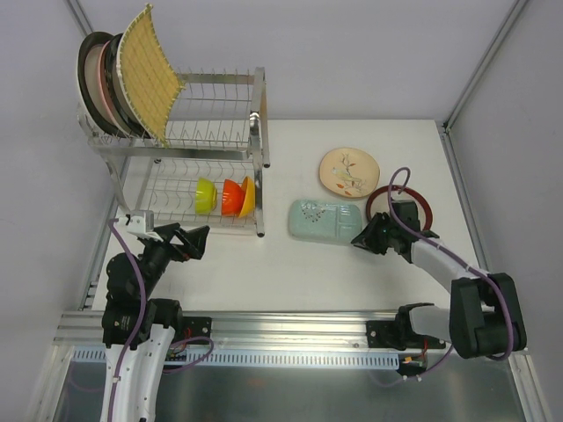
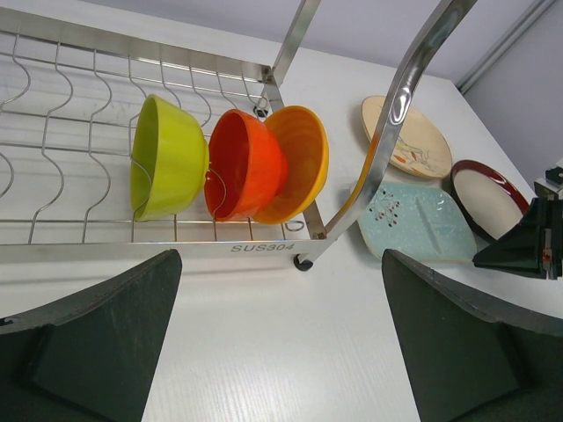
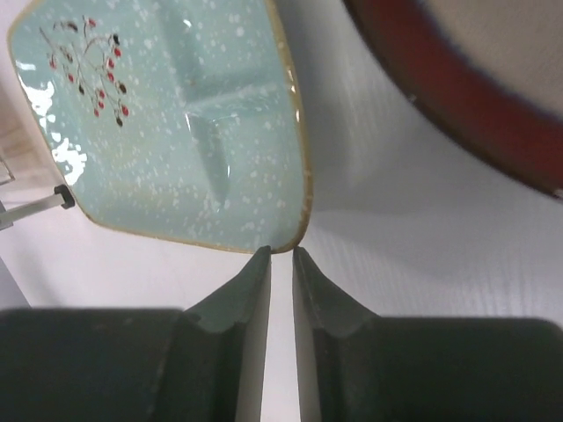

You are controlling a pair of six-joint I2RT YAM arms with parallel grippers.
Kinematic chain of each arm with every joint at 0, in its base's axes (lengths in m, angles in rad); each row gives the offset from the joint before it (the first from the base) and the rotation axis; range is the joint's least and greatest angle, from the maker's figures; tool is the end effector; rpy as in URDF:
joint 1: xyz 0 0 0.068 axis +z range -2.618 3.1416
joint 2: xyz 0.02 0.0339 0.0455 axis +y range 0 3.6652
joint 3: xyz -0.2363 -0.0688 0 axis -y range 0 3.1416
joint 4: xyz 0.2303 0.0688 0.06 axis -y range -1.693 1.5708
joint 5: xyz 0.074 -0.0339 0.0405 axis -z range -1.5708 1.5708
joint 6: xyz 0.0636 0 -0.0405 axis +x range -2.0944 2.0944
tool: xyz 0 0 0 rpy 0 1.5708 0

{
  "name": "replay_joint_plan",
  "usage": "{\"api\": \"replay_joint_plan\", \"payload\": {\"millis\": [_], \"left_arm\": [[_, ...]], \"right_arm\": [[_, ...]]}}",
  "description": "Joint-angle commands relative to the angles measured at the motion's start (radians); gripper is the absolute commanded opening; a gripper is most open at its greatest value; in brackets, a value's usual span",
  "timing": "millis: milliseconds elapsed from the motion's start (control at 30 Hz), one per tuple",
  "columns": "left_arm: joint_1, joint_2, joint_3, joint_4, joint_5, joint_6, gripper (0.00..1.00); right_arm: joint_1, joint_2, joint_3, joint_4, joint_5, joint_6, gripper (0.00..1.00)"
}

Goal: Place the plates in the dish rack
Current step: Grab a plate with the right arm

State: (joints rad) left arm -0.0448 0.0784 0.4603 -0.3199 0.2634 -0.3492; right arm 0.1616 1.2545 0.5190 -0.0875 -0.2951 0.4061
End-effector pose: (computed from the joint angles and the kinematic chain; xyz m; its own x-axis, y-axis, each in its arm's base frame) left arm 0.1101 -0.0215 0.2819 -0.0455 -0.3286 -0.9434 0.3057 0.8944 -0.3263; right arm 0.2430 0.0584 0.1292 -0.8027 0.2521 -0.5405 -0.0349 0.8849 0.4645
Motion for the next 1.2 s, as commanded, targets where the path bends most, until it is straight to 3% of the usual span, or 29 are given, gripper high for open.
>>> {"api": "replay_joint_plan", "payload": {"millis": [0,233,367,467,600,800,1167], "left_arm": [[-0.003,0.014,0.003,0.025,0.016,0.015,0.99],[-0.003,0.031,0.006,0.027,0.022,0.016,0.99],[-0.003,0.035,0.006,0.025,0.023,0.016,0.99],[-0.003,0.034,0.006,0.024,0.023,0.016,0.99],[-0.003,0.034,0.008,0.022,0.022,0.018,0.99],[-0.003,0.037,0.008,0.022,0.022,0.019,0.99],[-0.003,0.04,0.009,0.021,0.022,0.021,0.99]], "right_arm": [[0.053,-0.064,-0.048,-0.001,-0.018,0.057,0.18],[0.115,-0.219,-0.085,-0.081,-0.012,0.054,0.2],[0.127,-0.237,-0.051,-0.113,-0.045,0.043,0.31],[0.127,-0.247,0.011,-0.202,0.034,-0.033,0.38],[0.128,-0.244,0.11,-0.255,0.181,-0.159,0.39],[0.139,-0.11,0.24,-0.254,0.156,-0.309,0.49],[0.217,0.14,0.27,-0.209,0.128,-0.283,0.52]]}}
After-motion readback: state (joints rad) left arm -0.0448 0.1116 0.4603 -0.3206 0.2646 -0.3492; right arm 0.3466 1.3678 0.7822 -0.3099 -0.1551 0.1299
